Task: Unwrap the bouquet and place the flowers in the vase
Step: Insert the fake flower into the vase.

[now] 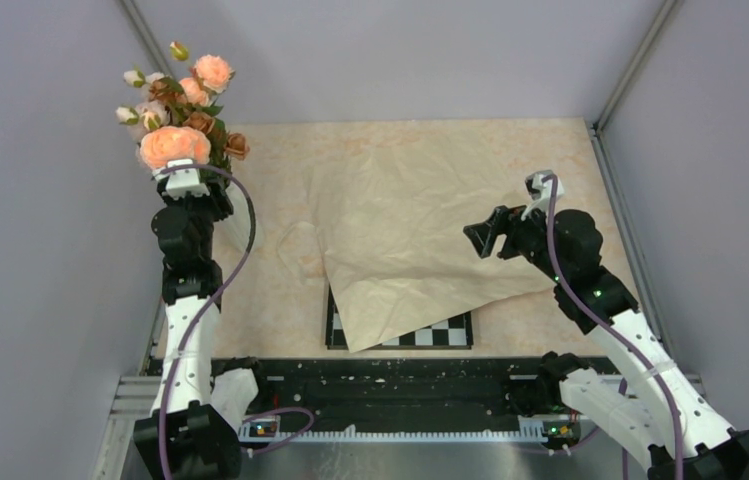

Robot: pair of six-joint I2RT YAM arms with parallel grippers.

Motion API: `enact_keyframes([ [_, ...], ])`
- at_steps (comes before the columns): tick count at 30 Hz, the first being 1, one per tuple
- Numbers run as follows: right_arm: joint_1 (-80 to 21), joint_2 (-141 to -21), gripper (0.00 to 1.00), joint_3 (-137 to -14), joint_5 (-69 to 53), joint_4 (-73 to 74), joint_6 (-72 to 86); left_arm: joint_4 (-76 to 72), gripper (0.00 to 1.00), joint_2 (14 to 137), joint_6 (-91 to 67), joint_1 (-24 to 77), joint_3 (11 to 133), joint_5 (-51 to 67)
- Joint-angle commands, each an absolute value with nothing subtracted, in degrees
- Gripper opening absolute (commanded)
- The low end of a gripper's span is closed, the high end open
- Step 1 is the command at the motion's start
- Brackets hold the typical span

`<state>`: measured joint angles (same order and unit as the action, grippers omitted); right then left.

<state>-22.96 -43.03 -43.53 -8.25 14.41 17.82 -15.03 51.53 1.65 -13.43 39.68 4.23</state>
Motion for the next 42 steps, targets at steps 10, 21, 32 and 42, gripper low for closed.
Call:
enact_keyframes([
  [10,-22.28,-41.19,0.75,-43.33,-7.74,13.06,17.95,-11.78,0.99,47.95,-2.19,-13.8,39.98,4.89],
  [21,-22.24,-40.78,0.75,-44.14,-6.98,14.32,17.39,-5.39,0.99,40.47,-4.15,-13.8,39.63,7.49],
  [32,-22.25,-42.01,0.76,-46.23,-2.83,17.99,17.89,2.1,0.99,33.82,-8.13,-13.8,38.64,10.61],
  [42,-21.55,-44.7,0.78,-48.34,4.11,22.44,19.7,15.2,0.99,27.97,-13.27,-13.8,40.31,8.5],
])
